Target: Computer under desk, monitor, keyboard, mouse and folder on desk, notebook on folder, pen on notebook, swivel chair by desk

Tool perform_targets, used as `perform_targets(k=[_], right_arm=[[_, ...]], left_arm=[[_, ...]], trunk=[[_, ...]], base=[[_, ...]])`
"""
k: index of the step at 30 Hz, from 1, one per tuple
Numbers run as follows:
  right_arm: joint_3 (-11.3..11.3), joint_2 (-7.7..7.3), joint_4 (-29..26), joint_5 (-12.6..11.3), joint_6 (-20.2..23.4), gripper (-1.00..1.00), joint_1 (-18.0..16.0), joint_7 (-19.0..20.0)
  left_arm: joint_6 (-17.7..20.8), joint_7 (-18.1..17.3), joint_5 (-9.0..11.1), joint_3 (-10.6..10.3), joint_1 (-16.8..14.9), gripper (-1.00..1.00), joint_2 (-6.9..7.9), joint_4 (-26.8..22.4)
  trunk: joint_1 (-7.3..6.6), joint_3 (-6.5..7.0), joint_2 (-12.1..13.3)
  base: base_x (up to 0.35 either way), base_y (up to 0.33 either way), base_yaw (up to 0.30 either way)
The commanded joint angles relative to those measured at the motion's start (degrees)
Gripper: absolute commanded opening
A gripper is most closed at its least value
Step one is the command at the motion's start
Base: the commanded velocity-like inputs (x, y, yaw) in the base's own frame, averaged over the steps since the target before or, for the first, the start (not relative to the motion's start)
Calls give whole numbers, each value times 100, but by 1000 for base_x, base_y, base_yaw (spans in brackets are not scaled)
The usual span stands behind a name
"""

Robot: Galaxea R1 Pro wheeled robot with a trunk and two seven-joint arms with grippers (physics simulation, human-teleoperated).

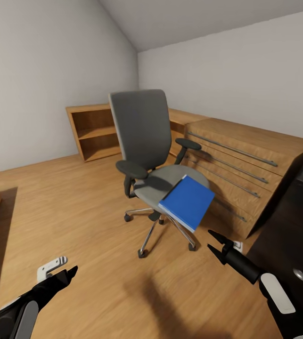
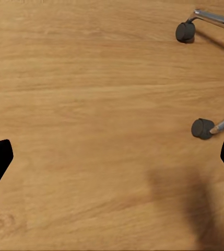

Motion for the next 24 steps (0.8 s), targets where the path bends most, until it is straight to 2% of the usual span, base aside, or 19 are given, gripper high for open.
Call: perform_targets(k=[1,9,15,24], right_arm=[[-6,-1,1,-16,38,100,-3,6],[6,-10,1,-16,39,100,-3,12],[8,-13,0,-16,39,100,-3,19],[8,-14,0,-16,39,100,-3,15]], left_arm=[[31,38,60,7,-4,100,-4,-3],[29,38,57,6,-4,100,-4,37],[23,43,57,6,-4,100,-4,80],[22,40,51,6,-4,100,-4,153]], trunk=[[1,-5,-2],[1,-5,-2],[1,-5,-2],[1,-5,-2]], base=[[159,0,0],[74,0,0],[211,0,0],[118,11,0]])
